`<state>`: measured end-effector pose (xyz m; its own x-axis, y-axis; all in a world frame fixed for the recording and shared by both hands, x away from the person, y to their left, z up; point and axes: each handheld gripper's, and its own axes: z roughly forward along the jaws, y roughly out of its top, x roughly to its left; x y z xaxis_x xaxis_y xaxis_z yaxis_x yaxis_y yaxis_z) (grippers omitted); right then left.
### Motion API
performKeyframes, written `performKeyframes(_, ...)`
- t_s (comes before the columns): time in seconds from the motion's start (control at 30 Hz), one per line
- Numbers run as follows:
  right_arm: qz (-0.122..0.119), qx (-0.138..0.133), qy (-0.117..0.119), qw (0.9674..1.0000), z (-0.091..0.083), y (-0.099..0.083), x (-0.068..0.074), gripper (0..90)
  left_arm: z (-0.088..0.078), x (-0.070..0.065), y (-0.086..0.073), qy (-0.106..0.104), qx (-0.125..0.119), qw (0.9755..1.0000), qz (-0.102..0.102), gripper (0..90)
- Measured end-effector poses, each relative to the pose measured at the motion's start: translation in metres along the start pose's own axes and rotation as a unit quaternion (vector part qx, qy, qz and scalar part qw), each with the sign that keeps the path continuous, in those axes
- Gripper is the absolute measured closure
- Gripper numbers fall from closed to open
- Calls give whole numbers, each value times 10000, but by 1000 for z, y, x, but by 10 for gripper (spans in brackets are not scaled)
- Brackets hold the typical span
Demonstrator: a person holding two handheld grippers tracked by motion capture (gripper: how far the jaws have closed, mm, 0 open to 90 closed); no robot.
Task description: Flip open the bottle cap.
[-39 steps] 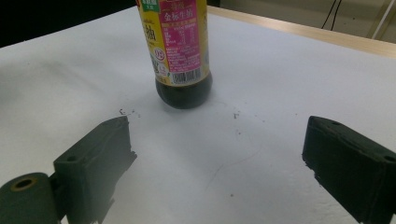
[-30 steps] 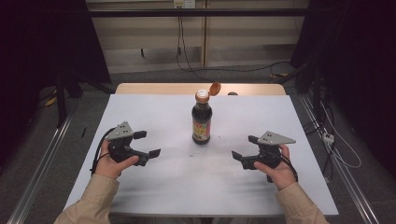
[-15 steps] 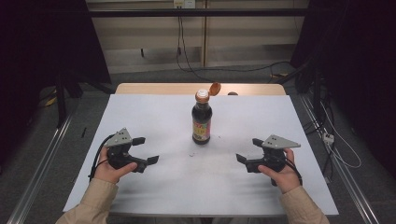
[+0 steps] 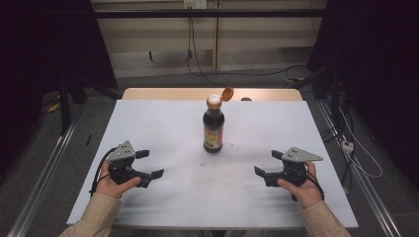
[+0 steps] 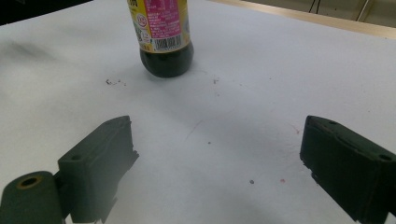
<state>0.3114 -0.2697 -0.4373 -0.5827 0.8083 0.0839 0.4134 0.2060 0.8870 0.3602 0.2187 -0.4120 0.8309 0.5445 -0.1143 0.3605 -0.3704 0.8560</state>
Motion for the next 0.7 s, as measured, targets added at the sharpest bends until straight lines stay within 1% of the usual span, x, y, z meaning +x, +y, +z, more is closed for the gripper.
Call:
performKeyframes(0.03,0,-6,-6,10000,-1,0,0,93,-1,0,-1,3,-32,10000,12,66)
performKeyframes(0.07,-3,-8,-9,10000,-2,-1,0,93,-1,0,-1,7,-19,10000,-20,66)
performKeyframes(0.23,4,-19,-23,10000,-6,-3,-1,93,-3,-1,-4,31,-1,10000,-31,66)
performKeyframes(0.3,13,-9,-37,10000,-7,-4,-1,93,-3,-1,-5,66,5,10000,2,67)
performKeyframes(0.4,16,-12,-52,10000,-9,-6,-2,93,-3,-1,-7,70,-9,10000,-3,69)
performKeyframes(0.43,23,-20,-58,10000,-10,-6,-2,93,-4,-1,-7,84,37,10000,31,69)
performKeyframes(0.47,18,-20,-69,10000,-11,-7,-2,93,-4,-1,-8,79,9,10000,-32,69)
performKeyframes(0.5,18,-26,-69,10000,-11,-8,-2,93,-4,-1,-9,78,2,10000,-4,69)
performKeyframes(0.53,25,-27,-76,10000,-12,-8,-2,93,-5,-1,-9,87,33,10000,-13,69)
performKeyframes(0.6,32,-29,-87,10000,-13,-10,-2,93,-6,-1,-11,83,-3,10000,1,69)
performKeyframes(0.7,22,-43,-91,9999,-15,-12,-2,93,-7,-2,-12,71,7,10000,-15,69)
